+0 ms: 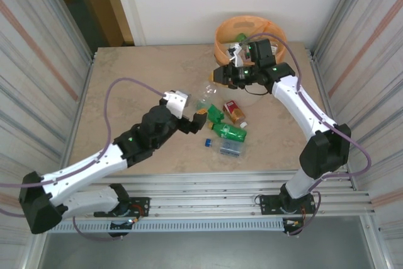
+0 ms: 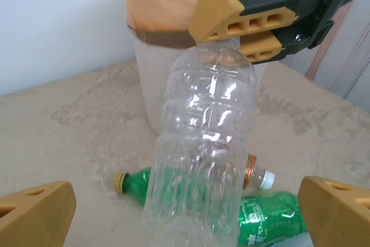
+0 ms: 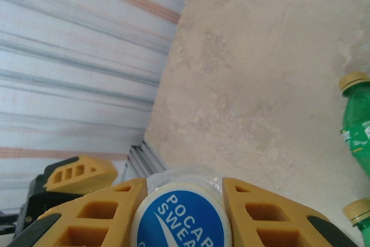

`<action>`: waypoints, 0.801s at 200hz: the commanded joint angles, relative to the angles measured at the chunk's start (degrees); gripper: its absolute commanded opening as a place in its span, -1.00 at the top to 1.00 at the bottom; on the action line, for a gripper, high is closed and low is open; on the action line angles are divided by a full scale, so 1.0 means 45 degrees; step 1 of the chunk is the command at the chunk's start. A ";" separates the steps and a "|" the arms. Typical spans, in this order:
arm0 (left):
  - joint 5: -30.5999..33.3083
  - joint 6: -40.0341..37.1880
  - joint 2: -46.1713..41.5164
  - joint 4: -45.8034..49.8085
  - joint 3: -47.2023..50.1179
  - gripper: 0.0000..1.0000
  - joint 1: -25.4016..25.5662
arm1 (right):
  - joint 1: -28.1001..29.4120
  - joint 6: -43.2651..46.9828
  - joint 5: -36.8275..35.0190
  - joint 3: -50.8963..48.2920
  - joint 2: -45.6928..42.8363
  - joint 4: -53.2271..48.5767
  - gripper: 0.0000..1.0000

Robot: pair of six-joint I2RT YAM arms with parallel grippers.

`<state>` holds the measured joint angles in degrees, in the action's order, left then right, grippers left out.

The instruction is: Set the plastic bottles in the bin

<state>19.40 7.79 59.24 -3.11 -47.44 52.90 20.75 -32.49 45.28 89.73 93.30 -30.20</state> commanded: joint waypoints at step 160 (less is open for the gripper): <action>0.1127 0.1252 -0.1898 -0.1791 0.2079 -0.98 -0.0324 | -0.5082 -0.3645 -0.1232 0.2792 -0.0569 0.4030 1.00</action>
<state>23.66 12.10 50.41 -9.28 -38.70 52.07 0.71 -43.16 42.35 100.62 89.32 -18.00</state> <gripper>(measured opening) 0.989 0.319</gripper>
